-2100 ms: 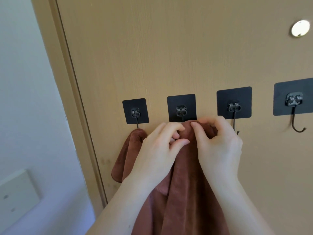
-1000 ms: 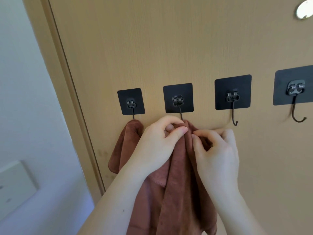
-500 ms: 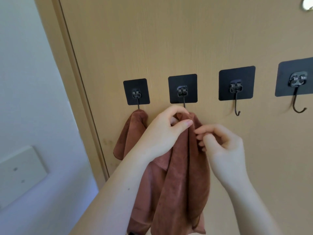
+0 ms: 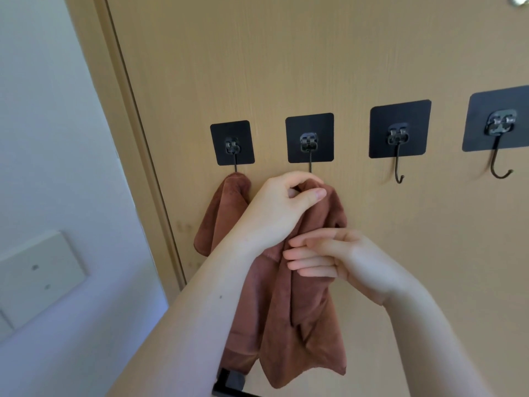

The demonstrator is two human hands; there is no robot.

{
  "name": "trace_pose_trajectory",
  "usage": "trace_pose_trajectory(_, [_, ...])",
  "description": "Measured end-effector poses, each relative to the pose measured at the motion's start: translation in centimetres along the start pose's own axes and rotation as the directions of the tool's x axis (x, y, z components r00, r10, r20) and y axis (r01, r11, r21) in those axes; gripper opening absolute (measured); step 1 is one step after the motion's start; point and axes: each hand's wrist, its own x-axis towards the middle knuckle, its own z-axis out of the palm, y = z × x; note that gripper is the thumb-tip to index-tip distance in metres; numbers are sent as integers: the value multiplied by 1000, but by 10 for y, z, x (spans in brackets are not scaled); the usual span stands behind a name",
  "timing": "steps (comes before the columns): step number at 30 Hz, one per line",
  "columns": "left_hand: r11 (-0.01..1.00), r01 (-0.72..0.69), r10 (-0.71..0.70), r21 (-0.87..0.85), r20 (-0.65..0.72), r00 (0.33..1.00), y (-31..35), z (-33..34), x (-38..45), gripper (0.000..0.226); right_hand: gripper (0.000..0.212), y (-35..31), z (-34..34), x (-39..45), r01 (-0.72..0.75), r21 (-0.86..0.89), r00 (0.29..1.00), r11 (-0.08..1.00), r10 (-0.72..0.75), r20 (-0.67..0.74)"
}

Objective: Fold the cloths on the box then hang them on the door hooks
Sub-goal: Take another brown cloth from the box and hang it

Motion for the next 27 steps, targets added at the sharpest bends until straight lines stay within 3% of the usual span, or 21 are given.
trace_pose_trajectory(8, [1000, 23, -23, -10, 22, 999, -3, -1, 2, 15, 31, 24, 2, 5, -106, -64, 982, 992, 115, 153])
trace_pose_trajectory(12, [1000, 26, -25, -15, 6, 1000, -3, 2, 1, 15, 36, 41, 2, 8, -128, -218, 961, 967, 175, 212])
trace_pose_trajectory(20, [994, 57, -57, -90, -2, 998, -2, 3, 0, 15, 45, 59, 1, 17, -150, -359, 936, 921, 249, 249])
trace_pose_trajectory(27, [994, 62, -64, -87, -24, 998, -1, 6, -3, 16, 45, 63, -3, 18, -146, -345, 928, 927, 250, 278])
